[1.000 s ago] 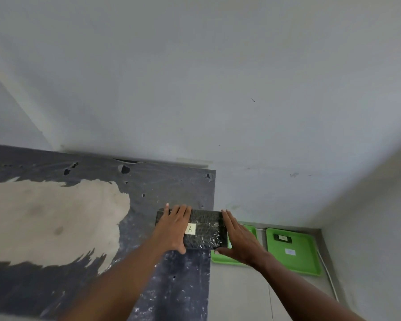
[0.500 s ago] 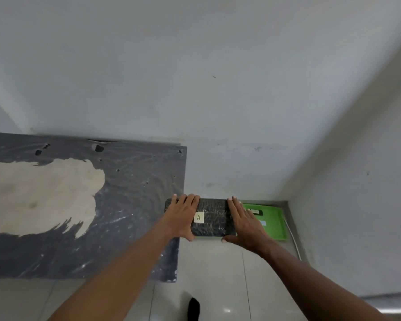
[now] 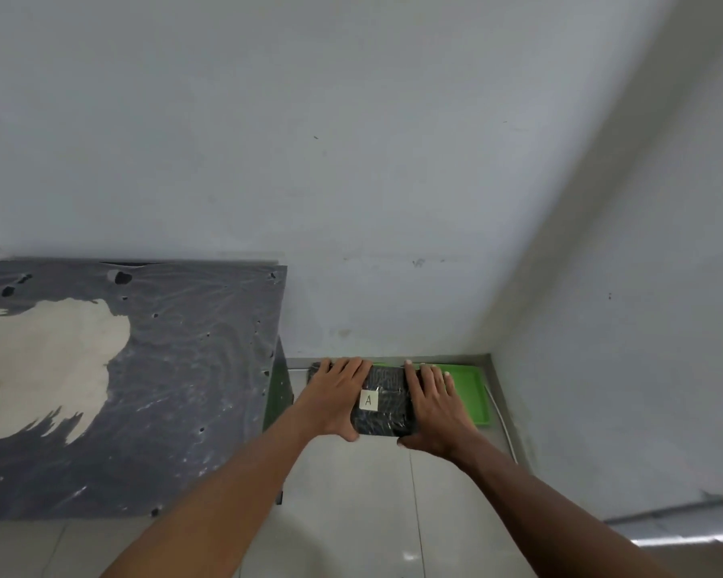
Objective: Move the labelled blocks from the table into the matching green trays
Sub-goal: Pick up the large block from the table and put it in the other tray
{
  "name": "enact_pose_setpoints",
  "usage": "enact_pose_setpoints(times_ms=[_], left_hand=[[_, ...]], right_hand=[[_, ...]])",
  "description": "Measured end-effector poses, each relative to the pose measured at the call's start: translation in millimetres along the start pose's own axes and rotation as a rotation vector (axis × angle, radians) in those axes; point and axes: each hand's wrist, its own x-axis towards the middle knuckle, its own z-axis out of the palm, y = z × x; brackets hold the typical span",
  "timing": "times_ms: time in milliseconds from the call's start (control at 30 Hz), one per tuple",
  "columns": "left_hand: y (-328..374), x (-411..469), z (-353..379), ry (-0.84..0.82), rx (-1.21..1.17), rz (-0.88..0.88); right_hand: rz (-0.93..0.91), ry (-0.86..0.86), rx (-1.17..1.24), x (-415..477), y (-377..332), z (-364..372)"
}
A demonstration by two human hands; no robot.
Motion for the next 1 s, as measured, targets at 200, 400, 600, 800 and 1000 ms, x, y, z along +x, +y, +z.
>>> enact_pose_setpoints(times_ms=[200, 400, 600, 800, 1000], left_hand=[[39, 49, 7, -0.046, -0.047, -0.096], [66, 68, 34, -0.125, -0.077, -0.199], [63, 89, 90, -0.183, -0.117, -0.284], [29, 116, 190, -0.192, -0.202, -0.353], [-29, 165, 334, -0.175, -0.194, -0.37]], right_hand=[[-0.039, 0.073, 0.108, 7, 73, -2], [-0.093, 0.031, 0.159, 9, 109, 30], [-0.094, -0.074, 0.147, 35, 117, 95], [0.022, -0.081, 0.293, 86, 126, 190], [0.073, -0.081, 0.346, 171, 147, 330]])
